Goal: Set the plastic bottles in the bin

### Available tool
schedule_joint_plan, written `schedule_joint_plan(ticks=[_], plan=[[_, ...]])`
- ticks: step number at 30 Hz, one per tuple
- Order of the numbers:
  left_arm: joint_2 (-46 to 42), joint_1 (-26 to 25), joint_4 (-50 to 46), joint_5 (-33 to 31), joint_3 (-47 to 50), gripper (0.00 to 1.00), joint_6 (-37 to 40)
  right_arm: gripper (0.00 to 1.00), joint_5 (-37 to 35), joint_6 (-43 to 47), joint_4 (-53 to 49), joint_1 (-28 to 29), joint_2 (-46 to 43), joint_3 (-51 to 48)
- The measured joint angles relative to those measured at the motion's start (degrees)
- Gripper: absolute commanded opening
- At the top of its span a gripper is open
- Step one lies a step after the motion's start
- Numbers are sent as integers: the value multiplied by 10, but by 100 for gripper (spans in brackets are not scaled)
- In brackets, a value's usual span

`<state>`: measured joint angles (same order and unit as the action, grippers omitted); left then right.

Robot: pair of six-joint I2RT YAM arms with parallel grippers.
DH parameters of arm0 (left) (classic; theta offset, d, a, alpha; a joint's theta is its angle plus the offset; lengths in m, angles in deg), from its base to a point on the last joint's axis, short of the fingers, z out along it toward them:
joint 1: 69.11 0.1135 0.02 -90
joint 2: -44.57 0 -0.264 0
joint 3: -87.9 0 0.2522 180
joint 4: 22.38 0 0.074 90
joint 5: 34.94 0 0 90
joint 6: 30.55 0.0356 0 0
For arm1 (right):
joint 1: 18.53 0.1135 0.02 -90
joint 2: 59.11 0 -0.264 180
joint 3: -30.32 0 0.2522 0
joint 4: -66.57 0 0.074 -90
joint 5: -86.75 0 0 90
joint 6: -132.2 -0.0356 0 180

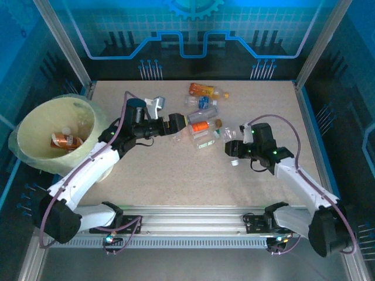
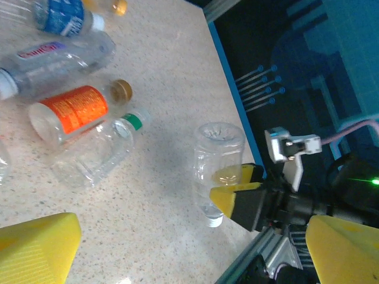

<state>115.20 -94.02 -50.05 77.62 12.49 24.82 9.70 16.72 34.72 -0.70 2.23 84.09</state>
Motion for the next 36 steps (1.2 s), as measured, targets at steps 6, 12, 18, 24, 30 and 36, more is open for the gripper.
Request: schedule_joint_plan(ticks=[6, 12, 18, 24, 30, 36], plan=[[28, -51, 44, 30, 0, 99, 3, 41, 71, -7, 28, 52, -31, 18], [42, -85, 99, 49, 0, 99, 5, 41, 118, -13, 52, 93, -23, 60], [43, -116, 143, 16, 0, 98, 11, 42, 142, -30, 80, 121, 0, 78], [51, -132, 142, -39, 0, 79, 34, 43, 152, -46, 100, 130, 9, 84], [58, -139, 147, -53, 0, 63, 35, 46, 160, -47, 104, 145, 19, 97], [58, -139, 149, -74, 0, 56, 33, 69, 157, -38, 91, 146, 32, 113]])
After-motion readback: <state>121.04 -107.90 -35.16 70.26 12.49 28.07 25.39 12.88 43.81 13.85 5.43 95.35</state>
